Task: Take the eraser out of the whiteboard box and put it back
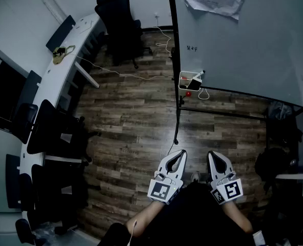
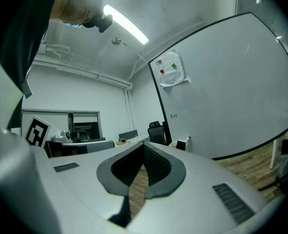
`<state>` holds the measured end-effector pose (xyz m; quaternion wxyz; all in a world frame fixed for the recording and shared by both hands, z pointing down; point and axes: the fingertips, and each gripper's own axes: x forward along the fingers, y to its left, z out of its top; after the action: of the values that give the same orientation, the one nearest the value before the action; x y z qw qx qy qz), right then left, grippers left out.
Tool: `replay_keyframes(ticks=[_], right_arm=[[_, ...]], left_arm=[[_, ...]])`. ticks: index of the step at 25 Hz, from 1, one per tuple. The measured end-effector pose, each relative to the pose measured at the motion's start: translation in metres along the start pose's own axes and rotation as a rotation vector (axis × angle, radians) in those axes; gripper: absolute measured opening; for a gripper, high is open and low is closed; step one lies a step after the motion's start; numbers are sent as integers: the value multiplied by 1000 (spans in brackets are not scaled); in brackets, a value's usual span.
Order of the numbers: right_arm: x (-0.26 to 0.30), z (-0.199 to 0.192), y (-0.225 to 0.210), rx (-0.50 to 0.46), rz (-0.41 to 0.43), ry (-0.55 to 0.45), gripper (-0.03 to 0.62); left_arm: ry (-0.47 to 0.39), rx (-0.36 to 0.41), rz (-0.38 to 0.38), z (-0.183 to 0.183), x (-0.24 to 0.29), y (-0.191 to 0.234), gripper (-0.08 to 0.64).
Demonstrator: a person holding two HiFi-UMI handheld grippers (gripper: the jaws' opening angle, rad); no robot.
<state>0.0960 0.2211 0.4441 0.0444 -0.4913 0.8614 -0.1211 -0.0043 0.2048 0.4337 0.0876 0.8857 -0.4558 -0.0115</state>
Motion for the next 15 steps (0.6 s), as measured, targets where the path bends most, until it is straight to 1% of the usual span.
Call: replay_keyframes(ticks=[3, 9, 15], right_arm=[[4, 0, 2, 1, 1, -5, 14], [10, -2, 8, -2, 1, -2, 14], [17, -3, 10, 38, -4, -12, 14]], left_arm=[[-9, 3, -21, 3, -1, 0, 6], [-19, -7, -24, 2, -6, 6, 6], [-16, 13, -32, 4, -8, 13, 6]])
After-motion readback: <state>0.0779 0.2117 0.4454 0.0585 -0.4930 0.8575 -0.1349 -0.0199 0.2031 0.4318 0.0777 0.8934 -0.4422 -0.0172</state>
